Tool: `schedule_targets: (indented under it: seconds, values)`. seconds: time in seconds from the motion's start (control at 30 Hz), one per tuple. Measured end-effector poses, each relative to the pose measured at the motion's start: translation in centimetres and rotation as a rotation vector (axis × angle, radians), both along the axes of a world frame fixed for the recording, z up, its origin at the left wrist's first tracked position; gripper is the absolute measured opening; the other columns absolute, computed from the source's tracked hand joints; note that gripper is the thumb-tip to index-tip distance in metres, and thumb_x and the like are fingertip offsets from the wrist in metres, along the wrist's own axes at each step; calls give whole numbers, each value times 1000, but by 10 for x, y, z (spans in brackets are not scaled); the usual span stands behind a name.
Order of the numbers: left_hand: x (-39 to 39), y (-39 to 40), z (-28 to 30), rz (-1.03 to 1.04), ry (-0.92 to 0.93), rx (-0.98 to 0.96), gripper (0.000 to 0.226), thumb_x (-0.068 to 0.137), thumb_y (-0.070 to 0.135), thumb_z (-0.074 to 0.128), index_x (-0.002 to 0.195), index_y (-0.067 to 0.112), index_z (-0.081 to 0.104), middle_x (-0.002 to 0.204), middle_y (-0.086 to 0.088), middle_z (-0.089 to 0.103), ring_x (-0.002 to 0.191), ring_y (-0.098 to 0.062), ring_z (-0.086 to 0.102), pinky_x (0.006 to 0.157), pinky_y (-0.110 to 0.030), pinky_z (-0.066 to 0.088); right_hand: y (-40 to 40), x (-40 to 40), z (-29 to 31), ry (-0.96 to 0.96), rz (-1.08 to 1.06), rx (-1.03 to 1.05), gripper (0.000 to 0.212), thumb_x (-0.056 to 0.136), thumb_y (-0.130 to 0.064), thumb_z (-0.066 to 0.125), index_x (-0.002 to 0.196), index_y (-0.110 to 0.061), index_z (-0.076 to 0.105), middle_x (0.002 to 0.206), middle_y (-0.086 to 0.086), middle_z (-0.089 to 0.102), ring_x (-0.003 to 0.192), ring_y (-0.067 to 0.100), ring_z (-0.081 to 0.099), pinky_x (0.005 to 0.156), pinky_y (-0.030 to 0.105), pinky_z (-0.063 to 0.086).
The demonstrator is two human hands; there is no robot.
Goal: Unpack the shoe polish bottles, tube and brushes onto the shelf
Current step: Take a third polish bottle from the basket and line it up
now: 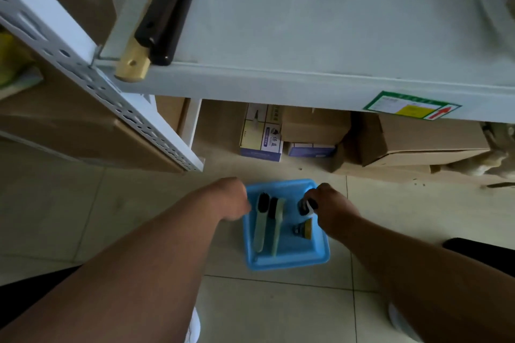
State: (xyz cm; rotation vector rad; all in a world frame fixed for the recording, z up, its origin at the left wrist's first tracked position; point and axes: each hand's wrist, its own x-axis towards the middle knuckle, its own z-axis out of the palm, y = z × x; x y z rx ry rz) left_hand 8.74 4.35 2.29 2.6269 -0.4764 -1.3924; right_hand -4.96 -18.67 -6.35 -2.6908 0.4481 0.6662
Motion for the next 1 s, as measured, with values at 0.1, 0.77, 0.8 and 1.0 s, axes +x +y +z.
schedule_targets:
  seconds: [0.1, 0.77, 0.8, 1.0]
  values:
    - [0, 0, 7, 49, -22, -45, 25, 101, 22, 61, 117, 12, 77, 113, -13, 76, 97, -27, 71, 81, -32, 58, -4, 14, 23, -127, -99, 93, 46, 83, 1, 62, 108, -37, 66, 103, -6, 57, 81, 18, 61, 69, 35, 57]
    - [-41, -19, 200, 202, -51, -994, 30, 81, 27, 82, 110, 35, 82, 104, 5, 83, 103, -19, 78, 92, -44, 64, -4, -9, 366, -578, -138, 945, 60, 85, 0, 70, 127, -43, 62, 122, -8, 73, 111, 14, 72, 83, 31, 61]
    - [-41, -22, 207, 228, -53, -1036, 31, 80, 28, 83, 110, 36, 82, 104, 5, 84, 102, -18, 79, 90, -43, 64, -7, -9, 375, -622, -144, 953, 60, 87, -1, 69, 129, -42, 60, 123, -9, 73, 111, 14, 72, 85, 31, 61]
    - [-30, -45, 238, 417, -156, -1281, 33, 85, 44, 82, 118, 42, 79, 106, 7, 83, 97, -11, 79, 82, -29, 62, -10, 8, 391, -707, -133, 672, 49, 84, -30, 81, 123, -49, 59, 112, -21, 71, 87, 11, 74, 71, 32, 64]
